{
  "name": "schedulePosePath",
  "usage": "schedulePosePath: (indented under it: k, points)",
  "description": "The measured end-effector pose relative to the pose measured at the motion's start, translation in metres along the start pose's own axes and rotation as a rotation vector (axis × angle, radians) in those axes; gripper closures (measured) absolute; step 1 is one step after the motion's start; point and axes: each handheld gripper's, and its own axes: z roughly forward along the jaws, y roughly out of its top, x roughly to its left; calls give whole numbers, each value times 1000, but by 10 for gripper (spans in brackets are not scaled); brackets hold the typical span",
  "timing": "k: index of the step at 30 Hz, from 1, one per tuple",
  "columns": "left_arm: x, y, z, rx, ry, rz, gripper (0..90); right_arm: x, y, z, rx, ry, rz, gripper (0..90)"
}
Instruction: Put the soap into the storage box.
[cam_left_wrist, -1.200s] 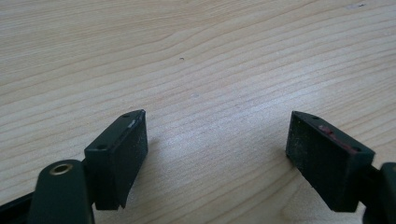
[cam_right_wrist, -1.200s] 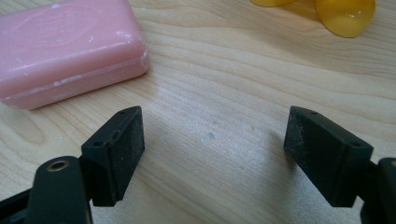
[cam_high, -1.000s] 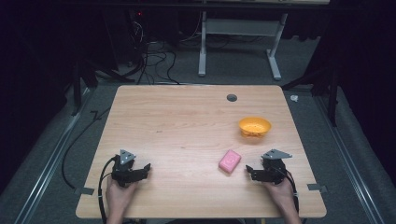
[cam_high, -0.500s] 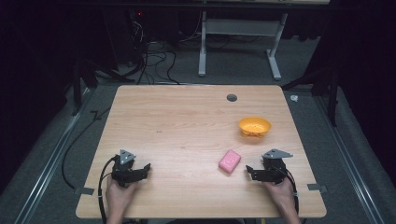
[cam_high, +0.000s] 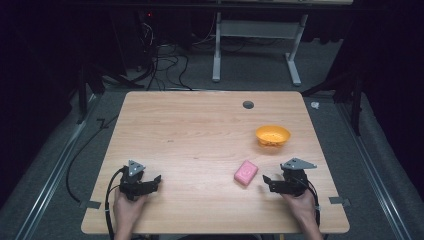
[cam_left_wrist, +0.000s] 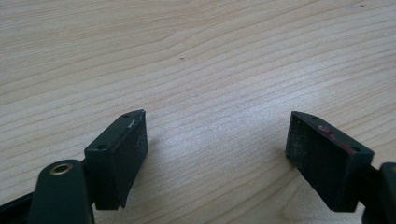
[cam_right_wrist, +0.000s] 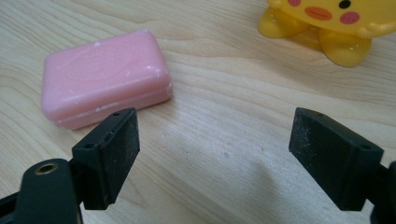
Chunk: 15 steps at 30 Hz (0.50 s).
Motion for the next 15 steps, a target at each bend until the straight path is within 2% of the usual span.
schedulePosePath:
  k: [2, 15]
  points:
    - [0, 0, 0, 0, 0, 0, 212, 1, 2, -1, -7, 8, 7, 162]
    - [0, 0, 0, 0, 0, 0, 212, 12, 14, -3, -30, 50, -29, 144]
